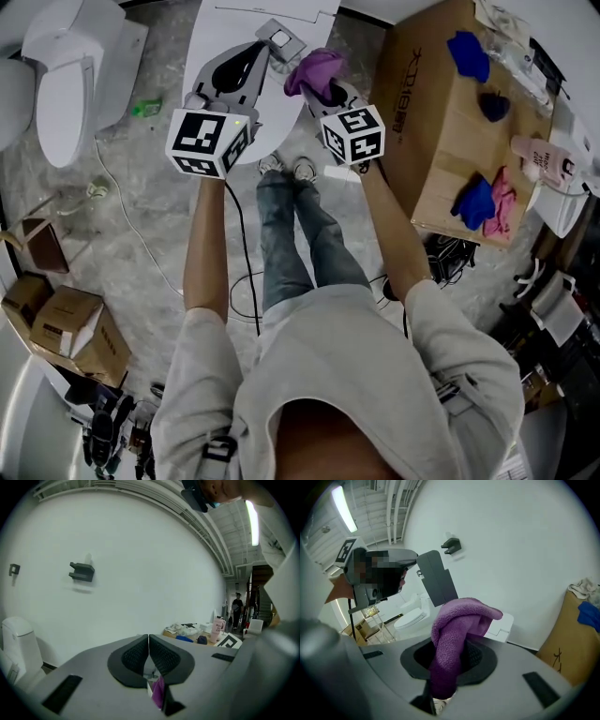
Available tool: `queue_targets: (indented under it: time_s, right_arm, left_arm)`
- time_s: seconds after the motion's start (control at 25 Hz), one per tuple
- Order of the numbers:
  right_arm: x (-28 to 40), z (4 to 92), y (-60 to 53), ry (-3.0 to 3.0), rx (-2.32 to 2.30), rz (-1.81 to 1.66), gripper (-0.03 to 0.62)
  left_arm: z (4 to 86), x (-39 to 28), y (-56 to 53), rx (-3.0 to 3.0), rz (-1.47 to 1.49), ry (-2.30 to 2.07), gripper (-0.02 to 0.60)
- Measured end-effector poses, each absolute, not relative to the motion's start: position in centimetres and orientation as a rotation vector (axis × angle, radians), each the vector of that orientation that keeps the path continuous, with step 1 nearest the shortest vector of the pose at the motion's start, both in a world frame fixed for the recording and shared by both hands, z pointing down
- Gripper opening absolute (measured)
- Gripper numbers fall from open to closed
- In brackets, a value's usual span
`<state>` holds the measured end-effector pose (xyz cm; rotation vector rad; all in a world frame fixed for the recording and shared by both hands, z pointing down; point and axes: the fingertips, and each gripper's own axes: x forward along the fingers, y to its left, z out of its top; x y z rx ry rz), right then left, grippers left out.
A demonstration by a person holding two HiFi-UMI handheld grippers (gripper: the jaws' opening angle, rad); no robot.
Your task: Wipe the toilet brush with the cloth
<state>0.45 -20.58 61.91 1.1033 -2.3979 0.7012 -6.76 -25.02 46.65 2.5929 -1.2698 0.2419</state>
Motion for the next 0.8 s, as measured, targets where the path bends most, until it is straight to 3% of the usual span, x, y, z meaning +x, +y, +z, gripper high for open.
queue_targets:
  time_s: [0.8]
  right_arm:
    - [-3.0, 63.4, -23.9, -2.438, 1.044, 0.714, 0.091]
  left_arm:
    - [46.7, -6.2, -26.8, 2.636, 0.256, -1.233, 0.021]
